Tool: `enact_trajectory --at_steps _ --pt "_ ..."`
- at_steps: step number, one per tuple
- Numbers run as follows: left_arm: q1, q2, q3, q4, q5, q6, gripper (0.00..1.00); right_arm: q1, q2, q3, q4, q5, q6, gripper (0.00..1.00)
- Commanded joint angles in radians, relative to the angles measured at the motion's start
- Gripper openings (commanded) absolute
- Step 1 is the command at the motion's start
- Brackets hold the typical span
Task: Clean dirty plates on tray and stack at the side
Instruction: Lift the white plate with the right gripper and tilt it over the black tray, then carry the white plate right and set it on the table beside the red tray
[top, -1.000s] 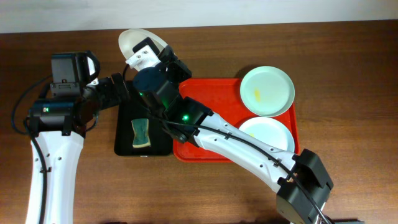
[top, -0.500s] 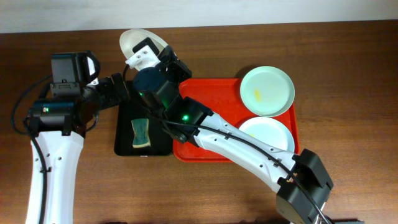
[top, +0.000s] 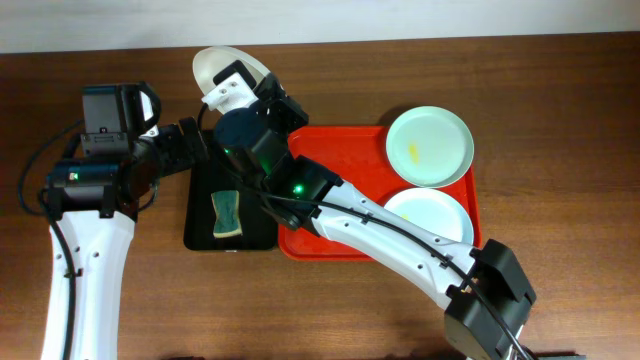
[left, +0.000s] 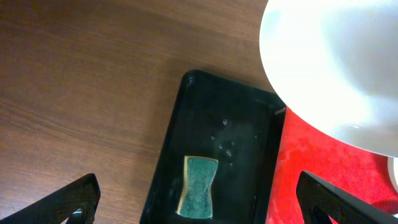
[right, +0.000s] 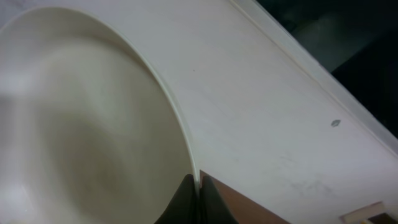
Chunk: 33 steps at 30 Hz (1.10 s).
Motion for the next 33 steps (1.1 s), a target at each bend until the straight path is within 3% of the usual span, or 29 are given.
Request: enact_trajectory --at_steps 1,4,7,11,13,25,29,33 --pt "0.002 0.001 -0.001 0.002 -0.003 -0.01 0.99 0.003 -0.012 0.025 -0.015 0.03 0.127 0.04" --pt "0.002 0.001 -0.001 0.002 -0.003 -0.01 0.99 -0.002 -0.012 0.024 -0.106 0.023 0.284 0.04" --pt "0.002 0.001 -0.001 0.002 -0.003 -0.01 0.99 -0.028 -0.012 0.024 -0.275 -0.111 0.523 0.04" --pt "0.002 0.001 -0.001 0.002 -0.003 -0.01 0.99 -0.094 -0.012 0.024 -0.435 -0.425 0.775 0.04" --pt "0.002 0.001 -0.001 0.002 -0.003 -0.01 0.99 -0.139 -0.012 0.024 -0.473 -0.579 0.833 0.04" --pt "0.002 0.001 -0.001 0.002 -0.003 -0.01 0.99 -0.515 -0.029 0.024 -0.686 -1.227 0.872 0.04" --pt "0.002 0.001 -0.001 0.002 -0.003 -0.01 0.99 -0.717 -0.029 0.024 -0.78 -1.425 0.872 0.04" --pt "0.002 0.001 -0.001 0.002 -0.003 -0.01 0.99 -0.942 -0.029 0.024 -0.922 -1.478 0.851 0.04"
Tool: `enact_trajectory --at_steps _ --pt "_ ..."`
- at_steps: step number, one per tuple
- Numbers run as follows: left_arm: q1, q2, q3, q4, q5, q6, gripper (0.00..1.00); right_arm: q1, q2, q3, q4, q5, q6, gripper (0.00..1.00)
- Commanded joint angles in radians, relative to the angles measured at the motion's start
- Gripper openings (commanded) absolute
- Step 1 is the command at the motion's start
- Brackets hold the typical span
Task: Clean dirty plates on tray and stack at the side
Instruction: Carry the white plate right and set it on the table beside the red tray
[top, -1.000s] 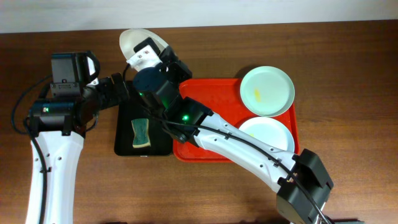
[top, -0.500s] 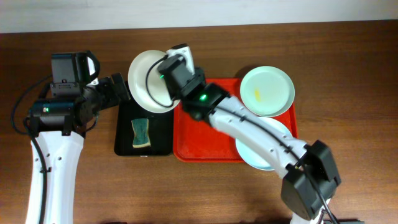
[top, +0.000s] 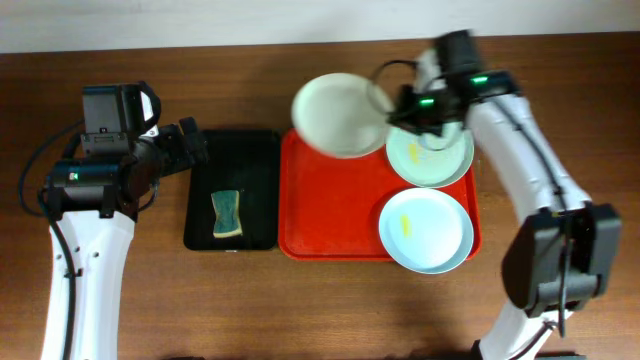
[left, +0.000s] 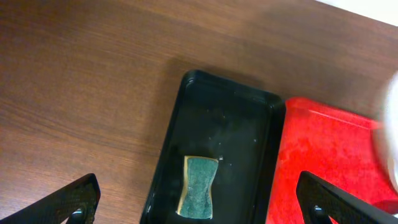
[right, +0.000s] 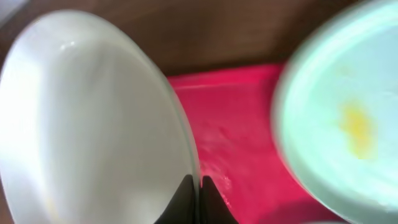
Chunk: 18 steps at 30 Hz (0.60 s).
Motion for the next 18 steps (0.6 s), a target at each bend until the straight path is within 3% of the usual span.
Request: enact_trajectory --at_steps 1,7,18 --pt "0.002 0.001 -0.001 0.001 -0.003 -0.009 0.99 -0.165 -0.029 0.016 -0.093 -0.108 -0.036 0.04" --pt "0.002 0.001 -0.001 0.001 -0.003 -0.009 0.99 -0.422 -0.029 0.016 -0.243 -0.094 -0.185 0.04" --pt "0.002 0.001 -0.001 0.001 -0.002 -0.009 0.99 -0.77 -0.027 0.015 -0.361 0.22 -0.179 0.04"
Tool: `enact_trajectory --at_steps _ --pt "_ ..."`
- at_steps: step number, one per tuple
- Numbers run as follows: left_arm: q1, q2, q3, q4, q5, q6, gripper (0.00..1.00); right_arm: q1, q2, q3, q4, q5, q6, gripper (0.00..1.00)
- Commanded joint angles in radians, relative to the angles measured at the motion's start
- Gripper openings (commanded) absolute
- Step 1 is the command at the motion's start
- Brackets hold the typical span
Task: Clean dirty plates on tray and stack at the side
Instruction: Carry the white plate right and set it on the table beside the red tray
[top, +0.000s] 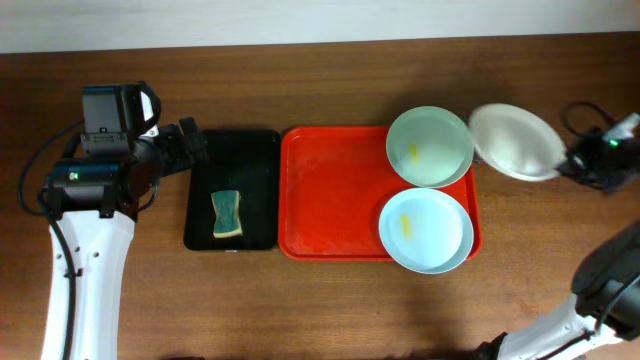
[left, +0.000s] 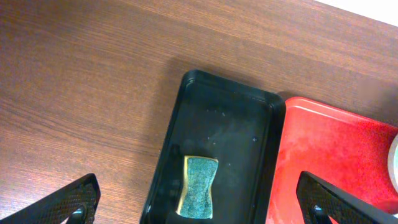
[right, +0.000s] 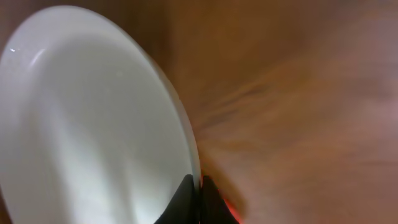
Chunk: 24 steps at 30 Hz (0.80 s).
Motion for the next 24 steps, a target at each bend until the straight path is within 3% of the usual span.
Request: enact_trajectory --at_steps 1,6,16,24 --pt "0.002 0.001 -0.001 0.002 -0.003 -0.01 0.99 -0.063 -0.027 0.013 -0.017 0.15 -0.009 0.04" --pt "0.002 0.001 -0.001 0.002 -0.003 -0.01 0.99 -0.082 -0.023 -0.035 -0.018 0.231 0.071 0.04" --pt "0.002 0.001 -0.001 0.002 -0.003 -0.01 0.99 -0.056 -0.023 -0.281 0.265 0.232 0.123 0.04" --pt "0.002 0.001 -0.001 0.002 -0.003 -0.01 0.99 0.016 -0.023 -0.323 0.361 0.211 0.123 0.04"
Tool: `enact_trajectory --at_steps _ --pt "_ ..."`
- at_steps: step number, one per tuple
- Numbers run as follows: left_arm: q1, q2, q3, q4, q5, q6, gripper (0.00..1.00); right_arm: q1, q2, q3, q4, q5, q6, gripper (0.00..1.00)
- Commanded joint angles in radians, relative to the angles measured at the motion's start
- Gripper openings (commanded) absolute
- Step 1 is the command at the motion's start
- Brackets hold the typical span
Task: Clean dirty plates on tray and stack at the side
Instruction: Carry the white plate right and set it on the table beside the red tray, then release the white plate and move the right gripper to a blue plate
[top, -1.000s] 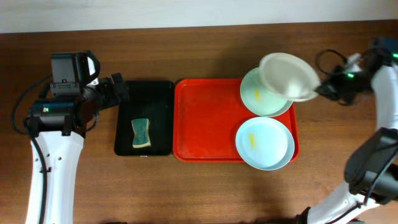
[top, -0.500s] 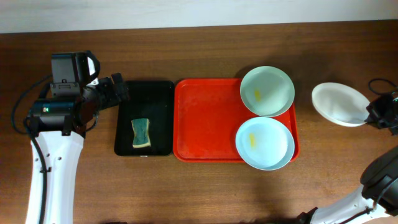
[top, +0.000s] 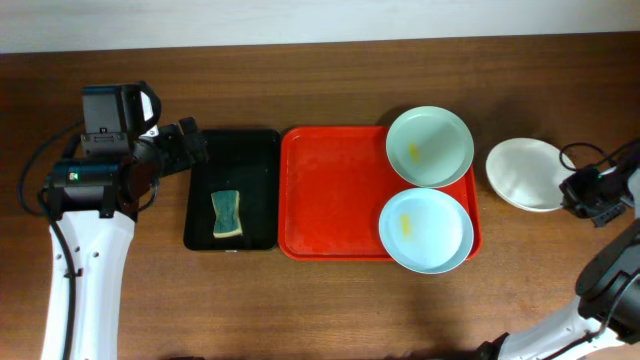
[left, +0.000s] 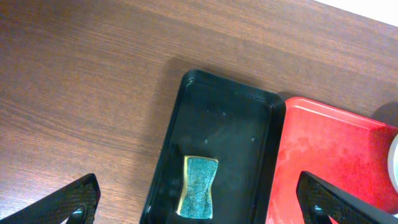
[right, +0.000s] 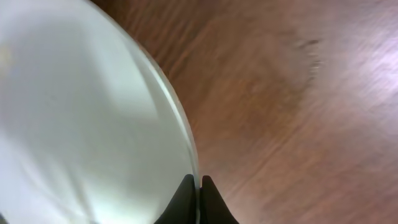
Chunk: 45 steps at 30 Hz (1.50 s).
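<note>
A clean white plate (top: 526, 172) lies on the wood to the right of the red tray (top: 330, 195), its right rim pinched by my right gripper (top: 572, 188); the same plate (right: 81, 112) fills the right wrist view, rim clamped between the shut fingers (right: 196, 200). On the tray sit a pale green plate (top: 430, 146) and a light blue plate (top: 424, 230), each with a yellow smear. My left gripper (left: 199, 199) hangs open above the black basin (left: 249, 112), over the green sponge (left: 199, 195).
The black basin (top: 255, 160) sits left of the tray with the sponge (top: 227, 214) in it. A white wall runs along the table's far edge. The left arm's body (top: 90, 190) stands at the far left.
The white plate, then held tilted just right of the tray near the green plate, now lies lower and flatter on the table farther right. Left arm unchanged.
My right gripper first held the white plate over the basin's far end. Then the plate was above the tray's top edge, then tilted just past the tray's right side. Now it rests on the table at the right, still clamped. The left gripper stayed open throughout.
</note>
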Motion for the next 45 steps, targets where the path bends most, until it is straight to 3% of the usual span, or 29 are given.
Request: enact_trajectory --at_steps 1,3,5,7,8,13,18,19,20,23,26,28,29,30,31,39,45 --pt "0.002 0.001 -0.001 0.002 -0.003 -0.01 0.99 0.063 -0.019 -0.007 0.02 -0.009 0.01 0.05" --pt "0.002 0.001 -0.001 0.002 -0.002 -0.01 0.99 0.091 -0.019 -0.007 0.03 -0.008 0.01 0.09" --pt "0.002 0.001 -0.001 0.002 -0.002 -0.01 0.99 0.119 -0.019 -0.007 0.036 0.013 0.01 0.22" --pt "0.002 0.001 -0.001 0.002 -0.002 -0.01 0.99 0.134 -0.019 -0.007 0.037 0.034 0.009 0.55" --pt "0.002 0.001 -0.001 0.002 -0.002 -0.01 0.99 0.138 -0.019 -0.007 0.036 0.042 0.008 0.59" --pt "0.002 0.001 -0.001 0.002 -0.003 -0.01 0.99 0.124 -0.033 0.097 -0.095 -0.039 -0.071 0.61" --pt "0.002 0.001 -0.001 0.002 -0.003 -0.01 0.99 0.138 -0.07 0.277 -0.423 -0.115 -0.159 0.6" --pt "0.002 0.001 -0.001 0.002 -0.002 -0.01 0.99 0.144 -0.077 0.284 -0.467 -0.133 -0.16 0.65" --pt "0.002 0.001 -0.001 0.002 -0.002 -0.01 0.99 0.151 -0.08 0.284 -0.516 -0.157 -0.16 0.98" --pt "0.002 0.001 -0.001 0.002 -0.002 -0.01 0.99 0.182 -0.08 0.248 -0.628 -0.174 -0.16 0.99" --pt "0.002 0.001 -0.001 0.002 -0.002 -0.01 0.99 0.223 -0.08 0.204 -0.661 -0.148 -0.172 0.89" --pt "0.002 0.001 -0.001 0.002 -0.003 -0.01 0.99 0.265 -0.081 0.159 -0.661 -0.145 -0.203 0.69" --pt "0.002 0.001 -0.001 0.002 -0.002 -0.01 0.99 0.285 -0.082 0.136 -0.658 -0.136 -0.205 0.68" --pt "0.002 0.001 -0.001 0.002 -0.002 -0.01 0.99 0.305 -0.085 0.11 -0.649 -0.124 -0.205 0.56" --pt "0.002 0.001 -0.001 0.002 -0.002 -0.01 0.99 0.321 -0.087 0.09 -0.642 -0.114 -0.204 0.5" --pt "0.002 0.001 -0.001 0.002 -0.002 -0.01 0.99 0.444 -0.099 -0.116 -0.497 -0.029 -0.152 0.53" --pt "0.002 0.001 -0.001 0.002 -0.002 -0.01 0.99 0.454 -0.099 -0.137 -0.457 0.077 -0.061 0.51"
